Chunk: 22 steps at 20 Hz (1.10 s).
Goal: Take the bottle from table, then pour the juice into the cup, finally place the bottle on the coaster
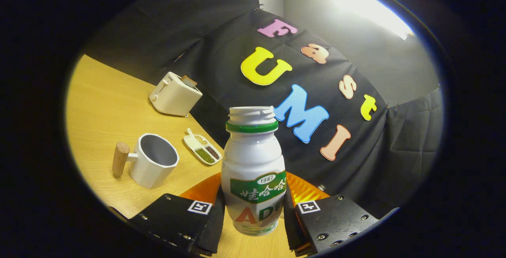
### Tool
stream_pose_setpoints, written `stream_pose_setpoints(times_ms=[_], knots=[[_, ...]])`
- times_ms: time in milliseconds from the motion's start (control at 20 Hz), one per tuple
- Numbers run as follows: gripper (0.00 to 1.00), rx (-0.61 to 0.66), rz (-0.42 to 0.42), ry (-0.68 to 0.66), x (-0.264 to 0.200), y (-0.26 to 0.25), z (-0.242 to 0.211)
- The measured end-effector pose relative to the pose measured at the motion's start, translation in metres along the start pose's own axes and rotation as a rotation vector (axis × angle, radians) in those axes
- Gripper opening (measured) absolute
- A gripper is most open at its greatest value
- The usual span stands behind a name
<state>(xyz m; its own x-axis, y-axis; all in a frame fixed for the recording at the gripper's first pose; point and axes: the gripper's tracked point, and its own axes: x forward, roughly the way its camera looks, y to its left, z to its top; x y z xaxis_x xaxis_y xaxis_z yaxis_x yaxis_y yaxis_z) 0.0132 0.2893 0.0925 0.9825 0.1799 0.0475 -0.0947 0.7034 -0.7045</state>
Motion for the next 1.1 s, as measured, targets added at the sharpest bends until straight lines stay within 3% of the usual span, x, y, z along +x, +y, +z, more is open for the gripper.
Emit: stream_pose_setpoints(times_ms=[700,1100], knots=[[0.64,-0.356,0.036,0.113,0.029,0.029,-0.008],[0.64,-0.594,-0.038,0.109,0.033,0.035,-0.012]])
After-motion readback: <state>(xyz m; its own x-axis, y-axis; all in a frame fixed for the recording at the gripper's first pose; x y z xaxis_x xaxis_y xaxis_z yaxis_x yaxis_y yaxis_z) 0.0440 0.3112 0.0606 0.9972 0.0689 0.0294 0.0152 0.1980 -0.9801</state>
